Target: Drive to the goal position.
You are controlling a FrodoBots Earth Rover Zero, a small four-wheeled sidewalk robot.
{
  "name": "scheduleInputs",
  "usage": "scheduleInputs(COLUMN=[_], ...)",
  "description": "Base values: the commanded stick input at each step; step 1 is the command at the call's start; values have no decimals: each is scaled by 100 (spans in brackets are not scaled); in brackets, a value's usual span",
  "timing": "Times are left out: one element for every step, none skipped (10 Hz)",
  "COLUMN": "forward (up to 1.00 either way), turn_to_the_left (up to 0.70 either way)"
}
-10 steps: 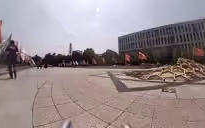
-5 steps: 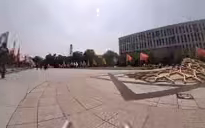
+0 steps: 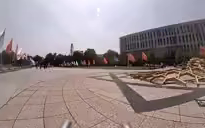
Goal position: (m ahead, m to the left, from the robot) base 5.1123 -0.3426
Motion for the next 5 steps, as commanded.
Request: scheduleInputs(forward=[100, 100, 100, 100, 100], turn_to_the_left=[0, 0, 7, 32, 28])
